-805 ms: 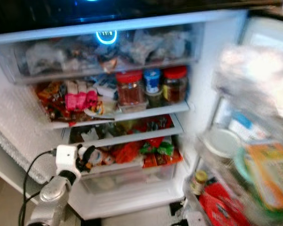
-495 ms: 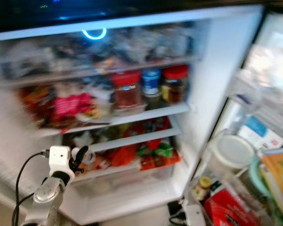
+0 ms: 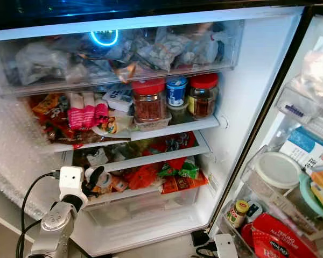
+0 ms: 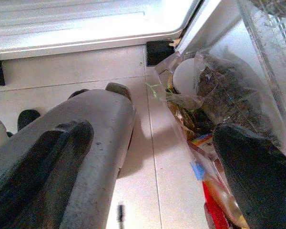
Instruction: Restocking fridge
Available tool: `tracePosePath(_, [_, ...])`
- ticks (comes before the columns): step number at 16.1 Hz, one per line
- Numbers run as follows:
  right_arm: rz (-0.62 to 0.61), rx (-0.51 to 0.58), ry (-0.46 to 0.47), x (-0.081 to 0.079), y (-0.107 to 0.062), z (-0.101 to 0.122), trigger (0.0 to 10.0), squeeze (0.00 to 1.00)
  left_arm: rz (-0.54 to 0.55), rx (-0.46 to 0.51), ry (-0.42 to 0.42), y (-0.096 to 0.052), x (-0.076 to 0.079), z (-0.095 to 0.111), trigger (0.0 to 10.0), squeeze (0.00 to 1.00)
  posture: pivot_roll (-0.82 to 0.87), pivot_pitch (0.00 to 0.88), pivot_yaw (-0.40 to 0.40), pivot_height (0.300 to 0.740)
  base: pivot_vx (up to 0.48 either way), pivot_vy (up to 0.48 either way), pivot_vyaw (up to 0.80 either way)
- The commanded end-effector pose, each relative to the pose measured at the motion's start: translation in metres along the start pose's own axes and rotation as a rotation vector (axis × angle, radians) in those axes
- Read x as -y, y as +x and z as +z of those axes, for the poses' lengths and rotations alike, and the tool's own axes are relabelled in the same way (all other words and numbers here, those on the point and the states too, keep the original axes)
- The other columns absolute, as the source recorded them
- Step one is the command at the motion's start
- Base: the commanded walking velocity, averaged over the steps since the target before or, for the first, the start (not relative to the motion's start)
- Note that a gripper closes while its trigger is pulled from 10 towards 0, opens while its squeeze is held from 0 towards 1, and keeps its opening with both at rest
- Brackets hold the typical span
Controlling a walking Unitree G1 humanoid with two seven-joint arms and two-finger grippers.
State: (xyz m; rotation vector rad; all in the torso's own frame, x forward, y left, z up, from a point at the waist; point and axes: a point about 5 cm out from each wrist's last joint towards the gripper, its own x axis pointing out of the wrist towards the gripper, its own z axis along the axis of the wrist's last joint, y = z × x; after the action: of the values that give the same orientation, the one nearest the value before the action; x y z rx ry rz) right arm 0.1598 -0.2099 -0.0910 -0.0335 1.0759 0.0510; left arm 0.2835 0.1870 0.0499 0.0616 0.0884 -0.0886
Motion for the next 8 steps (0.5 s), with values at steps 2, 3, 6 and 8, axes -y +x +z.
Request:
tracePosePath(2, [0.004,0.007,0.003,0.0006,-0.0002,0.0007,10.0,0.00,-0.034,0.016,0.119,0.0024,0.0010,0.0050,10.0,0.00,-0.06,0.000,0.007,0.670,0.000,0.000,0.00])
tracePosePath(3, [0.006,0.008,0.004,0.0005,-0.0002,0.0008,10.0,0.00,-0.036,0.019,0.120,0.0027,0.0009,0.0054,10.0,0.00,-0.06,0.000,0.005,0.670,0.000,0.000,0.00])
tracePosePath(6, [0.008,0.007,-0.001,0.0006,-0.0002,0.0010,10.0,0.00,-0.023,0.021,0.105,0.0032,0.0000,0.0055,10.0,0.00,-0.06,0.000,0.005,0.670,0.000,0.000,0.00])
tracePosePath(8, [0.007,0.000,-0.012,0.0009,-0.0002,0.0008,10.0,0.00,-0.023,0.021,0.103,0.0030,0.0005,0.0053,10.0,0.00,-0.06,0.000,0.005,0.670,0.000,0.000,0.00])
